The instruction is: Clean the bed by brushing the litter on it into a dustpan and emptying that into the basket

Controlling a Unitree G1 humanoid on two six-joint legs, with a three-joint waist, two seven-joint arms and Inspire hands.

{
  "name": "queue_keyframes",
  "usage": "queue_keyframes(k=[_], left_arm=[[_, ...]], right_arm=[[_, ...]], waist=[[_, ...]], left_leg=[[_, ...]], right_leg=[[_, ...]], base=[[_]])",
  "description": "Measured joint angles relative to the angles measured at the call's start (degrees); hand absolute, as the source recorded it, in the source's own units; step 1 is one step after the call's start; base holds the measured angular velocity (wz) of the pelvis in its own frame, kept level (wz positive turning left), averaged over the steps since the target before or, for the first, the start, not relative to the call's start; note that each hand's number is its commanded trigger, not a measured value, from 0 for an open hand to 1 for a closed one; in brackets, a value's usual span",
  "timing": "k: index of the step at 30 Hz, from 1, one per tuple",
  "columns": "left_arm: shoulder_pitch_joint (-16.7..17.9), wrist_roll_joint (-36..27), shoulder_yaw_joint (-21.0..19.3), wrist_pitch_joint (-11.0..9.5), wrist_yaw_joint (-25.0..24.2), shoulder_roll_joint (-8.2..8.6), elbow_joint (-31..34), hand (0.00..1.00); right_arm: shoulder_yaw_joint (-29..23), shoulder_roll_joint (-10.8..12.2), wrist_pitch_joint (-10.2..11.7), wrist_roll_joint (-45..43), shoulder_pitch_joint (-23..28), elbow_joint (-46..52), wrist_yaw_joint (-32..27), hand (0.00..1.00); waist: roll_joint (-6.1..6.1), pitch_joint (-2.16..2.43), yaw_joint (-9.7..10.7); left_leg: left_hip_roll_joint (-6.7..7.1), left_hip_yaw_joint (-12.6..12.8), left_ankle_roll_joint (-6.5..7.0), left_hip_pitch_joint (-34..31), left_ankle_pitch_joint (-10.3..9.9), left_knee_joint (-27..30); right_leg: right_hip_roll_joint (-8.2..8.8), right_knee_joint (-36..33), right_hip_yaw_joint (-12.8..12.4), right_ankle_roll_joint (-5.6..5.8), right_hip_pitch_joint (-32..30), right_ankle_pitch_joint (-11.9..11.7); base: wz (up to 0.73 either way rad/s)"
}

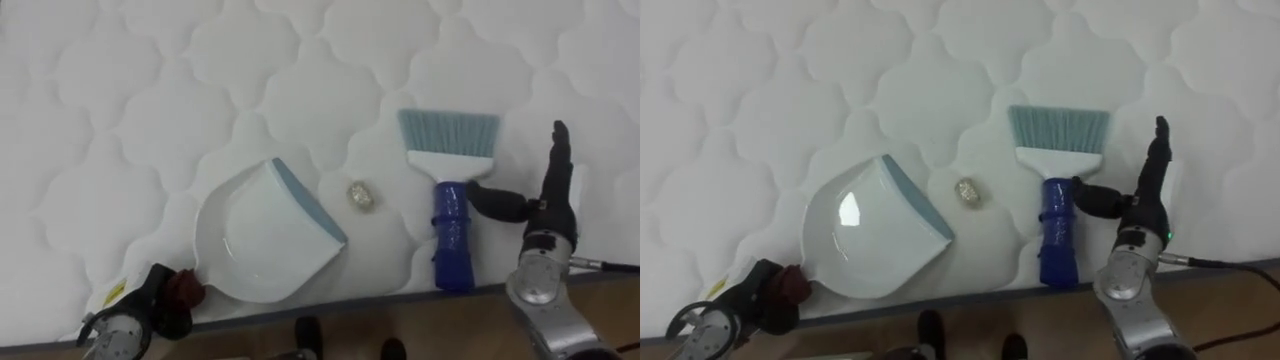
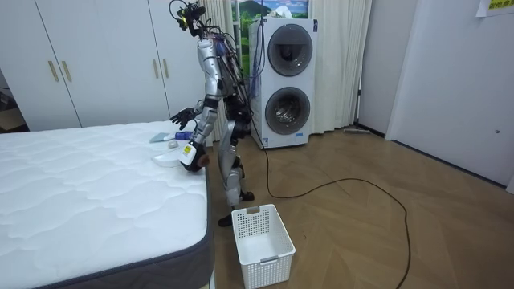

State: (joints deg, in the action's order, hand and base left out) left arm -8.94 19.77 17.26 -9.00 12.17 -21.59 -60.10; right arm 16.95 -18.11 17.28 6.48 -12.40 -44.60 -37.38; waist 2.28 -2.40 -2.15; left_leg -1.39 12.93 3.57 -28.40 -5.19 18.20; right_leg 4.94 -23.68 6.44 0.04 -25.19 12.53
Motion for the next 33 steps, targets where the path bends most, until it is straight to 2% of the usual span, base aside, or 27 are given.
queue_keyframes(k=[3,22,33], left_arm=[[-0.31,0.00,0.00,-0.01,0.05,0.09,-0.01,1.00],[-0.55,-0.02,1.16,0.00,1.12,0.12,-0.19,1.00],[-0.53,0.00,2.20,0.34,1.13,0.19,-0.23,1.00]], right_arm=[[0.00,0.07,-0.01,-0.01,0.00,-0.28,1.48,0.00],[2.16,0.61,-0.73,0.87,-0.04,-0.28,7.52,0.00],[2.63,0.64,-2.30,2.59,-0.04,-0.27,10.09,0.00]], waist=[[0.29,-0.17,0.03],[0.28,-0.15,0.06],[0.34,-0.08,0.05]], left_leg=[[0.00,0.01,0.00,-0.01,0.00,-0.03],[0.00,0.08,0.00,-0.03,0.01,0.06],[-0.03,0.10,0.00,-0.03,0.01,0.13]], right_leg=[[0.02,-0.16,0.00,0.00,-0.08,0.00],[0.06,-0.26,0.00,-0.01,-0.16,0.00],[0.05,-0.32,0.02,-0.01,-0.18,-0.01]], base=[[0.00],[0.00],[0.00]])
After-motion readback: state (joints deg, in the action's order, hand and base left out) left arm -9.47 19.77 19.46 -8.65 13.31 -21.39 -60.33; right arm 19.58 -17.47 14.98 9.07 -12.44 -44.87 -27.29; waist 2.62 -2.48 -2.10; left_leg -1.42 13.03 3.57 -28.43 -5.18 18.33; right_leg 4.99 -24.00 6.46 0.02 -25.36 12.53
